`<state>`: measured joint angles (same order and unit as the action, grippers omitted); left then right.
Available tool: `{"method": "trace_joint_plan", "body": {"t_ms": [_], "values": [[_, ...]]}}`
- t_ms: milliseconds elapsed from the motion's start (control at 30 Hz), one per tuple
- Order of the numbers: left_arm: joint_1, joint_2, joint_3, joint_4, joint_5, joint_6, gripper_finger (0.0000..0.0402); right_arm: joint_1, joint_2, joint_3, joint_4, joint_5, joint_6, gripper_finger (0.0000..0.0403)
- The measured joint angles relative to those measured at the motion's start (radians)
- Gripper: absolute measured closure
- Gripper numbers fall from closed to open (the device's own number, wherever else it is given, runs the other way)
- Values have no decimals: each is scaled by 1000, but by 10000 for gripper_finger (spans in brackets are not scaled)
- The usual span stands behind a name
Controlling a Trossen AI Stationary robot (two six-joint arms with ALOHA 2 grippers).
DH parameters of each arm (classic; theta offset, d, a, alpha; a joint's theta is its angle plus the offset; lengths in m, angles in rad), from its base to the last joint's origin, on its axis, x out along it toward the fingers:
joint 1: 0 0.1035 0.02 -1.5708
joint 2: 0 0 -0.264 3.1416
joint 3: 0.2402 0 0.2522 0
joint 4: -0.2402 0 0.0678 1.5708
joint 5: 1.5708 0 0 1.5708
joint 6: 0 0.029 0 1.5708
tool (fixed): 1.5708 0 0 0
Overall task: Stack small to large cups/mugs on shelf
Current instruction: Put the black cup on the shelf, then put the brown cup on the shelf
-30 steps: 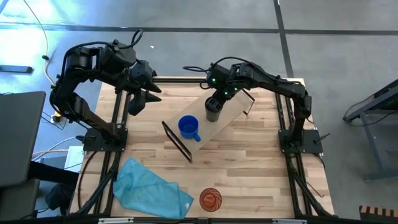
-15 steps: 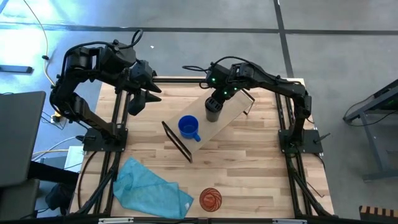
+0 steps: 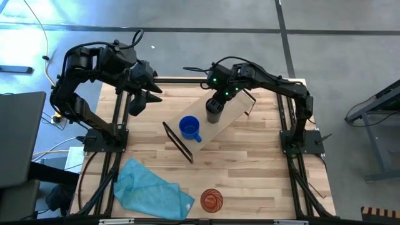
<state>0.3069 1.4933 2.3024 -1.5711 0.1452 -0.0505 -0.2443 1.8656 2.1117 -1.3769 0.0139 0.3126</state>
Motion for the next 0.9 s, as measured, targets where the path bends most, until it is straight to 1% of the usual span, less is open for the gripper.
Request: {"method": "trace_joint_plan", "body": {"t_ms": [100,367,500,633,767,900], "values": [[0,0,0,0,0,0,245,0,0,0,0,0,-3,345],[0,0,0,0,0,0,245,-11,0,0,1,2,1,284],[0,0,0,0,0,0,245,-12,0,0,1,4,1,263],[0,0,0,0,0,-1,245,-11,0,0,2,4,1,253],[0,0,0,0,0,-1,245,-11,-8,1,1,2,1,251],[0,0,0,0,0,-1,245,-11,-12,51,-34,1,1,251]]}}
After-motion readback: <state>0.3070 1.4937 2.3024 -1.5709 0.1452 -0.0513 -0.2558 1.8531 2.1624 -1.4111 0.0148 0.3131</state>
